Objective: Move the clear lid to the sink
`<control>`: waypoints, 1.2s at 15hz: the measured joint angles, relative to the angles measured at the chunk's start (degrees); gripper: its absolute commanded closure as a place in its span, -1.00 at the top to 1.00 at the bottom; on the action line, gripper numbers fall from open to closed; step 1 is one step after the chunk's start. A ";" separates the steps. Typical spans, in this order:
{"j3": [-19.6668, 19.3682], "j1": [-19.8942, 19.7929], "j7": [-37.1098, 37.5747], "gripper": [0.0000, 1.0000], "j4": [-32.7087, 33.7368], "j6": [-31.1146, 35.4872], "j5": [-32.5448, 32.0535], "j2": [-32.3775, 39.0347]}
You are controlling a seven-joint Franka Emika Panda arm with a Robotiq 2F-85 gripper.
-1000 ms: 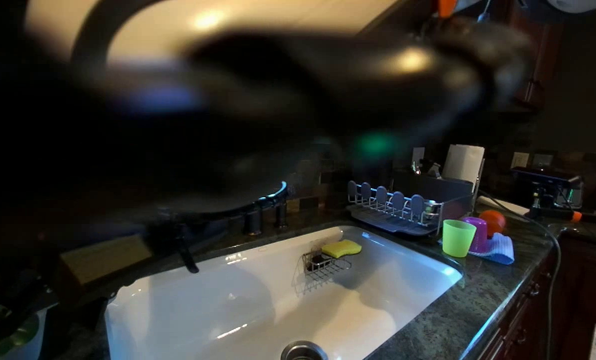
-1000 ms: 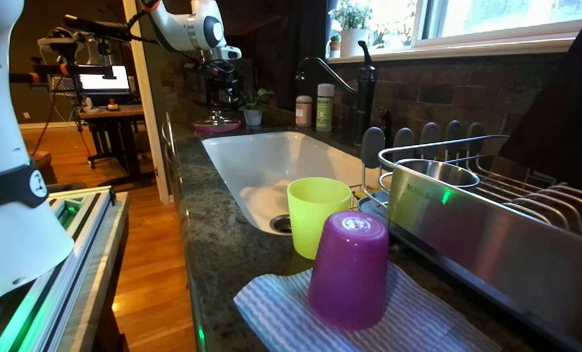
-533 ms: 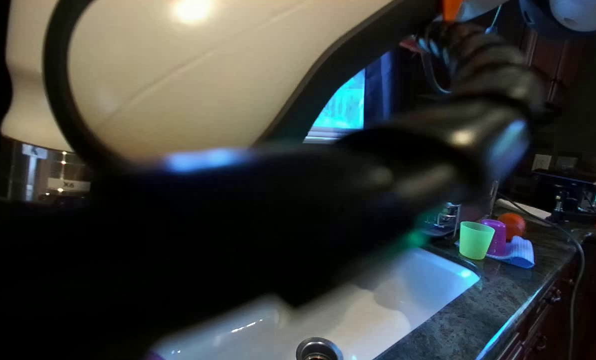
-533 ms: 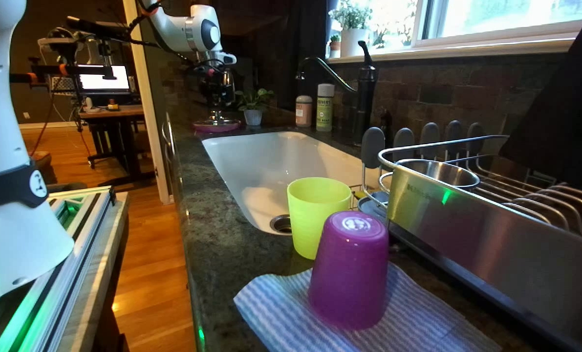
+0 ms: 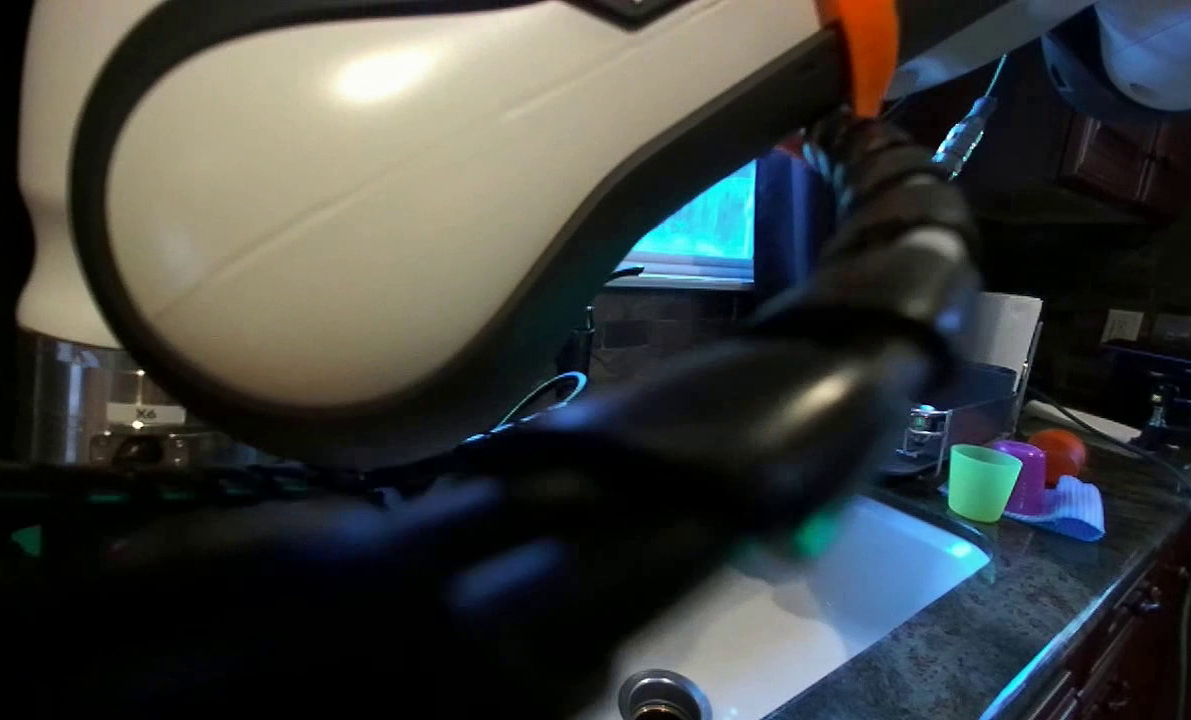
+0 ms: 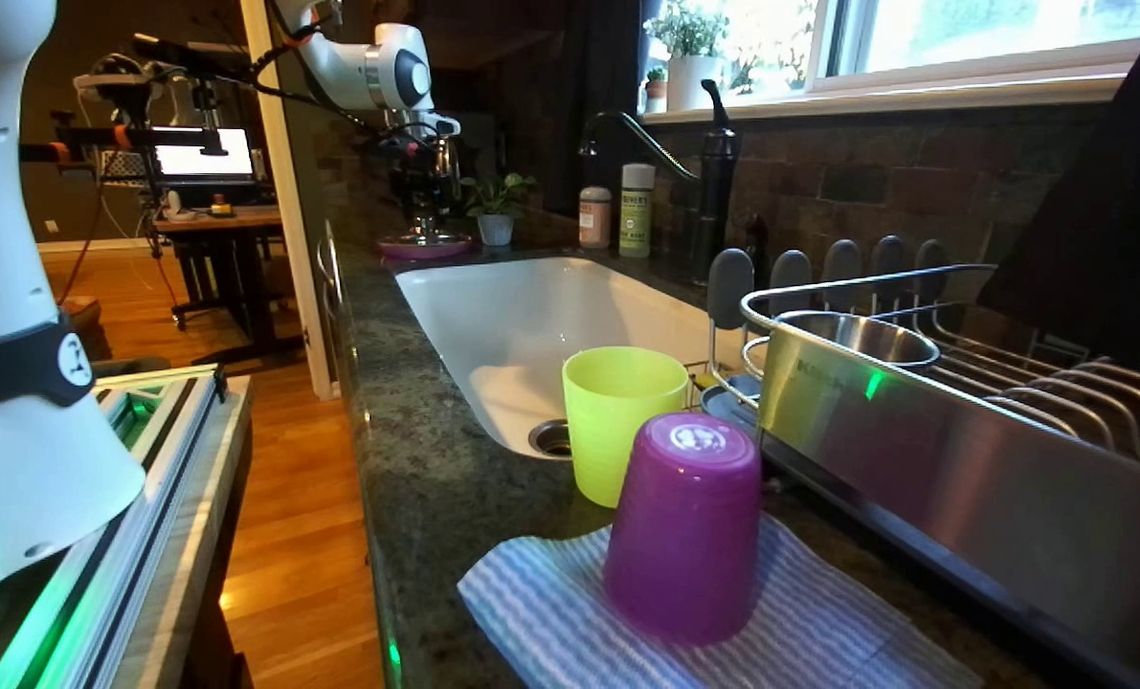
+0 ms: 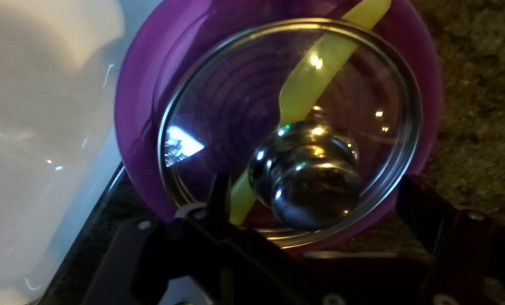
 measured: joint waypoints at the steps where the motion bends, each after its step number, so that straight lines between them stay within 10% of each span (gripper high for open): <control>1: -0.02 0.03 0.00 1.00 0.53 -0.33 0.00 0.46; 5: -0.09 0.05 0.00 0.81 2.03 -2.07 0.03 1.64; 11: -1.05 0.85 0.05 -0.18 3.42 -3.11 -0.04 2.08; 18: -1.83 1.39 0.16 -0.52 4.72 -3.13 -0.04 2.08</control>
